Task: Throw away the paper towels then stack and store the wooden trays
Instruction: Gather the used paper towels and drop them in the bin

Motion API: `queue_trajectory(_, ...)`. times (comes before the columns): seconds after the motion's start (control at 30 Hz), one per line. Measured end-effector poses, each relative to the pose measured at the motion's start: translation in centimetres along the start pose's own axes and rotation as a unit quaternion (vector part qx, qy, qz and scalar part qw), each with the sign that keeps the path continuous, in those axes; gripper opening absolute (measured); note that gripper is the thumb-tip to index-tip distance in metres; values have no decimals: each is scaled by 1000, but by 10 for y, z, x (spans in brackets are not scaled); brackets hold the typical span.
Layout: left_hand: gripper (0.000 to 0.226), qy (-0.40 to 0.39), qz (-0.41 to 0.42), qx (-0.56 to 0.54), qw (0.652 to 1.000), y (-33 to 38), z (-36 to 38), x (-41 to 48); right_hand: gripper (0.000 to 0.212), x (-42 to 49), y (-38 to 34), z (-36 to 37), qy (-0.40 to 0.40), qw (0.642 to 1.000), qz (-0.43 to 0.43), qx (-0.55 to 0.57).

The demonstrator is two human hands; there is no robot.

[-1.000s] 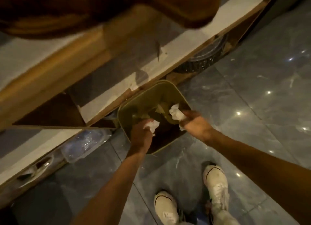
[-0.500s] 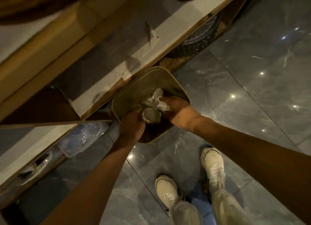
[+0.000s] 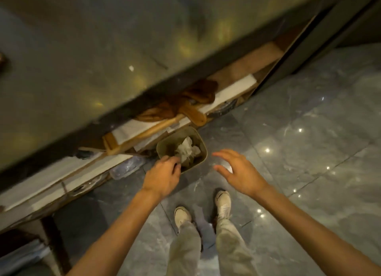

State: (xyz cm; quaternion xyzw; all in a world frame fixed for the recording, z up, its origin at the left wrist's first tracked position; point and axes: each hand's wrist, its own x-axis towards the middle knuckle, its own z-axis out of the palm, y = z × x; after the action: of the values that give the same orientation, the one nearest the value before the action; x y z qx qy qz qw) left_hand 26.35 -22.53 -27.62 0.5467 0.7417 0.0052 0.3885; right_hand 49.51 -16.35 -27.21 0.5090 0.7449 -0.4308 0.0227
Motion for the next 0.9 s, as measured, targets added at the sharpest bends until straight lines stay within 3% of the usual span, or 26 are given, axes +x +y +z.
queue_trajectory(0.2,32,92,20,-1,996,72,-117,-87,41,-59,-93,-119,64,993,-92,-26)
queue_trajectory(0.47,31,217,75,47,972,137,-229,-170,46,-104,-200,-235,140,958,-236,-86)
queue_trajectory(0.63,33,299,84,97,946,155,-277,-203,53,-120,-233,-279,184,935,-263,-149)
queue_trajectory(0.9,38,388,38,82,917,149,-321,-216,61,-90,-258,-308,169,940,-243,-171)
